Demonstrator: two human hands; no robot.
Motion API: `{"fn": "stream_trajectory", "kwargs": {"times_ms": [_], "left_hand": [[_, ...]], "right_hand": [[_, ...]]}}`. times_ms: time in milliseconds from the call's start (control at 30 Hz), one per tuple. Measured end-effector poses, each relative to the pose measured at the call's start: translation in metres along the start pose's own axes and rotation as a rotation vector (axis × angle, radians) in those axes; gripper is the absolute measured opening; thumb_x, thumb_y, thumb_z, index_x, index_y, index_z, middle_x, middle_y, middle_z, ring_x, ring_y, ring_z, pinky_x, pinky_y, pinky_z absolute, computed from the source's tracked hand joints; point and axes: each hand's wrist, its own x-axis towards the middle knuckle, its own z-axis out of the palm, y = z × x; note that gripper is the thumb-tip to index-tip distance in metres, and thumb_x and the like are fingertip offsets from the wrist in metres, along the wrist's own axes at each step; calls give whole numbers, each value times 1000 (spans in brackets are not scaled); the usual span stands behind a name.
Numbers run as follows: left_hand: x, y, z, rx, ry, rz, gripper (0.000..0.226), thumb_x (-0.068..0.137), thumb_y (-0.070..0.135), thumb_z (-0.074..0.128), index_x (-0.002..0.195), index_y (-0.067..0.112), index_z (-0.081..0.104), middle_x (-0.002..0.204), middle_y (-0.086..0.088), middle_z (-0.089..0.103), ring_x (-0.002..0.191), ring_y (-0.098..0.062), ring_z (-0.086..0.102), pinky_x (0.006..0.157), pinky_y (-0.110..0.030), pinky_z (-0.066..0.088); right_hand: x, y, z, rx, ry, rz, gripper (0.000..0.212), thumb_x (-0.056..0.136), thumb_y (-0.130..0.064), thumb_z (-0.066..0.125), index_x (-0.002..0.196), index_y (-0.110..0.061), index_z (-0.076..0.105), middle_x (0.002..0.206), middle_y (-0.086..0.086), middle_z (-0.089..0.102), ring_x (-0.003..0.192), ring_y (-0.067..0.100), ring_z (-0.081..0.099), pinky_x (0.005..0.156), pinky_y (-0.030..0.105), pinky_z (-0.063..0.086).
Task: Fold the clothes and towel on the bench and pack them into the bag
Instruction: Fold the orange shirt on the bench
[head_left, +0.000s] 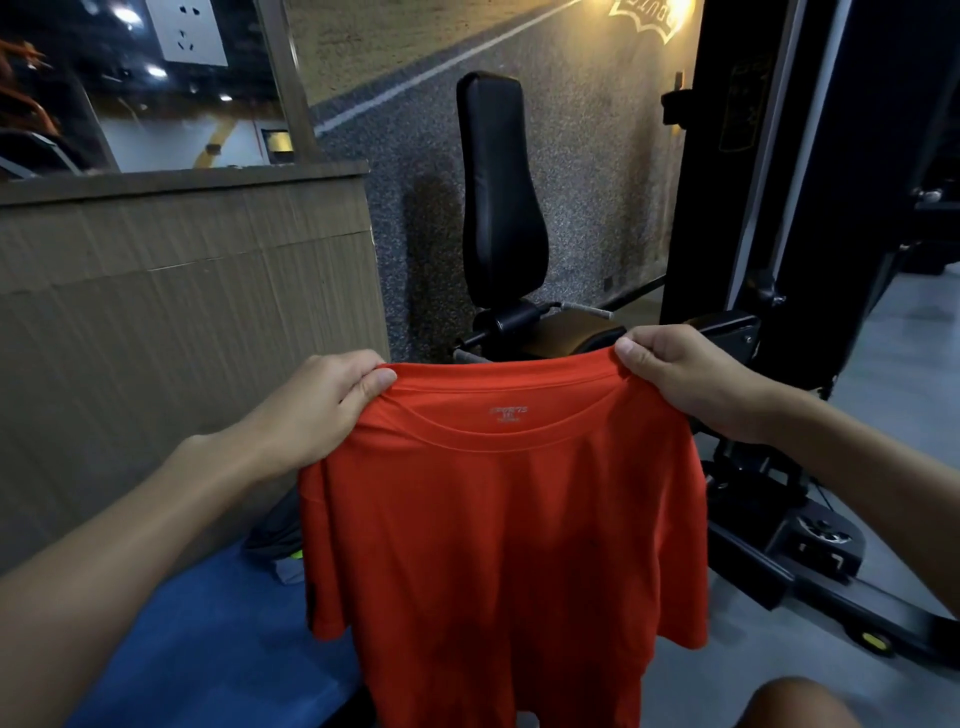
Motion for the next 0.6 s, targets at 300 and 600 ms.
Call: {"fn": "stream_trajectory", "kwargs": {"times_ms": [300,600], "left_hand": [[5,-2,-6,-144,-21,-112,54,99,54,41,66,12,50,60,13,43,56,-2,42,57,-25,36],[0,14,-22,-424,-236,-170,23,78,37,72,85,15,72,78,-3,75,70,-5,67,64,-18,51]], "right_hand": [[-7,-9,-19,175,-393,145,22,86,-11,66,101,5,65,97,16,71,88,26,69,80,31,56],[-5,-3,-17,183,-203,140,47,88,-30,60,109,12,61,99,26,69,85,32,64,71,30,57]]}}
